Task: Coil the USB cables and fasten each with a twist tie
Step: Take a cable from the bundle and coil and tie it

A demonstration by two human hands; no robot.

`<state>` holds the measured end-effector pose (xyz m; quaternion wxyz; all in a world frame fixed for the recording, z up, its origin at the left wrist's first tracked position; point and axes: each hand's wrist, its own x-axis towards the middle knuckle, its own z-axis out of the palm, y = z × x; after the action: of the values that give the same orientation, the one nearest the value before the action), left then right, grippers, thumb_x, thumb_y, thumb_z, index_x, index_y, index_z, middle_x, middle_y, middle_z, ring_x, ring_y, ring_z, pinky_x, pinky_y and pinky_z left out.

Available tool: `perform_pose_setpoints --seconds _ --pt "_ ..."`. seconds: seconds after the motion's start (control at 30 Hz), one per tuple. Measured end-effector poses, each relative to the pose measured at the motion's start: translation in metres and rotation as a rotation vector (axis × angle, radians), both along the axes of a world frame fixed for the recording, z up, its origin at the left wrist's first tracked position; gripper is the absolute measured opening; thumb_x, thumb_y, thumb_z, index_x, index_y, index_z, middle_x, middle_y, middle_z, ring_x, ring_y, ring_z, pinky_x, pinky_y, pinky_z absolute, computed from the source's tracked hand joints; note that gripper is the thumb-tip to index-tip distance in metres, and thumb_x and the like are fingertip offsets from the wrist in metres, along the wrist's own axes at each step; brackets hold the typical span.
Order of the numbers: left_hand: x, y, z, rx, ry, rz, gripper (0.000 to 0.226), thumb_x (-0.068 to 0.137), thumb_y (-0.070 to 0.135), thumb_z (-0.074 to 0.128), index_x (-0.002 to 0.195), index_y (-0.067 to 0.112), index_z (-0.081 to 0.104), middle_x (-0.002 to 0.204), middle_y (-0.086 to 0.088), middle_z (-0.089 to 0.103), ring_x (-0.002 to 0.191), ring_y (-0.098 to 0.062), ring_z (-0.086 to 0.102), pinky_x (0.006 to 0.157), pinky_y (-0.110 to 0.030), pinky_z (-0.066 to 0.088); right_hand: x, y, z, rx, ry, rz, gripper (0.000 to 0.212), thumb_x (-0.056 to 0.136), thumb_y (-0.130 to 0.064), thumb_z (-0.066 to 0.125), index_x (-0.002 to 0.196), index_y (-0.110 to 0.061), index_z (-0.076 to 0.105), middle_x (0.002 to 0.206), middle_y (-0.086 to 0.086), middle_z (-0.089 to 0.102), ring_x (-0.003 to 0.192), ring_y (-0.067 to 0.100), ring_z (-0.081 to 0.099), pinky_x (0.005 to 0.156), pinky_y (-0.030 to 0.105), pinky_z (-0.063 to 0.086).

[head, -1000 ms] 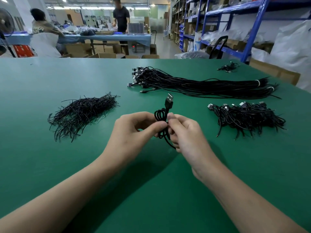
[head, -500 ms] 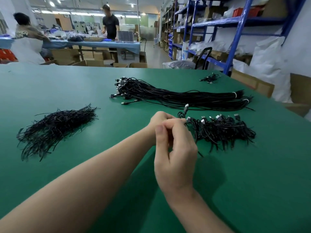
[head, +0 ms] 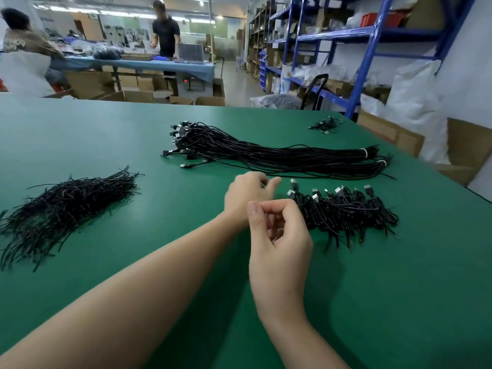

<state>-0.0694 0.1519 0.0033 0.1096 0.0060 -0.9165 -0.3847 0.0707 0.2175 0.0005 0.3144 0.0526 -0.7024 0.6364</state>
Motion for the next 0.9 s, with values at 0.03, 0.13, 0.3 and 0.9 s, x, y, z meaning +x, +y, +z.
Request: perform_pose_setpoints --seconds 0.03,0.13,0.3,0.9 --pt "-0.004 -0.008 -0.004 -0.055 0.027 0.043 0.028 0.097 0.048 0.056 0.092 0.025 0.071 0.091 0.001 0.070 0.090 -0.021 0.066 0.078 -0.035 0.055 -0.002 0.000 -0.002 0.007 -0.034 0.012 0.014 0.094 -0.028 0.069 0.084 -0.023 0.061 0.078 -0.004 0.060 0.072 0.015 0.055 0.067 0.027 0.046" --pt "-0.024 -0.049 -0.022 -0.243 0.060 0.196 0.036 0.098 0.043 0.057 0.124 0.018 0.062 0.130 -0.009 0.055 0.125 -0.029 0.048 0.101 -0.042 0.044 -0.007 0.000 -0.007 0.075 -0.083 0.024 0.017 0.094 -0.029 0.069 0.080 -0.023 0.062 0.078 -0.005 0.059 0.073 0.014 0.055 0.069 0.031 0.048" --pt "-0.055 -0.106 -0.029 -0.415 0.004 0.240 0.053 0.103 0.034 0.047 0.152 0.015 0.038 0.162 -0.009 0.030 0.150 -0.030 0.021 0.117 -0.046 0.024 -0.011 -0.002 -0.016 0.212 -0.143 0.058 0.022 0.098 -0.035 0.060 0.079 -0.028 0.067 0.079 -0.010 0.060 0.077 0.013 0.055 0.072 0.035 0.047" --pt "-0.046 -0.137 0.009 -0.856 -0.124 -0.074 0.033 0.105 0.025 0.048 0.082 0.002 0.055 0.085 -0.015 0.058 0.075 -0.034 0.056 0.067 -0.039 0.050 -0.016 -0.005 -0.024 0.367 -0.226 0.136 0.028 0.104 -0.035 0.048 0.091 -0.030 0.072 0.088 -0.017 0.062 0.096 0.005 0.058 0.083 0.025 0.045"
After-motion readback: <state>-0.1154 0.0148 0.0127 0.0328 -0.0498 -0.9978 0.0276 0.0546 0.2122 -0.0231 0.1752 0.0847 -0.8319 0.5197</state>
